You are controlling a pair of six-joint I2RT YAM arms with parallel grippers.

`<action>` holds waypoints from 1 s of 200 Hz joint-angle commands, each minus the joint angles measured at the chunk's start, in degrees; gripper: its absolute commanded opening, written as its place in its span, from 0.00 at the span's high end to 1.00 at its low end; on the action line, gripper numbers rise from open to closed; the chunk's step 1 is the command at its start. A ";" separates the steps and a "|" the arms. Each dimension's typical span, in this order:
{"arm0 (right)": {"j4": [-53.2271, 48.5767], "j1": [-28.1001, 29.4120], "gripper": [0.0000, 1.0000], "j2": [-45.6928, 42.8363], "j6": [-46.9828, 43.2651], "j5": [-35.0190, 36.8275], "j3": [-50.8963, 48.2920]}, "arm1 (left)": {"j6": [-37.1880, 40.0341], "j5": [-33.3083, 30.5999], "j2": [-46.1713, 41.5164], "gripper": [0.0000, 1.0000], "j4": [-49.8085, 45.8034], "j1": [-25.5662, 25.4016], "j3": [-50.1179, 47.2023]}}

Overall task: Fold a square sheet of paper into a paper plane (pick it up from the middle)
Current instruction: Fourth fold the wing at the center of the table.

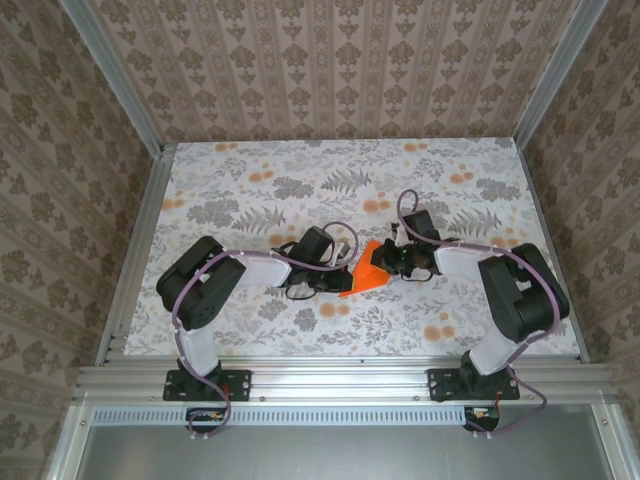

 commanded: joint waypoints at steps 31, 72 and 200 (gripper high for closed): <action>2.07 -0.05 0.87 4.78 3.05 -0.08 -0.02 | -0.40 0.28 -0.53 0.96 -6.20 0.47 0.91; -1.70 -0.11 0.88 5.70 2.94 2.38 0.26 | -2.28 2.61 -1.44 0.84 -1.15 0.84 4.79; -8.80 -0.05 0.88 7.77 2.86 6.32 2.44 | -0.89 4.54 7.68 0.95 -7.82 -0.31 10.51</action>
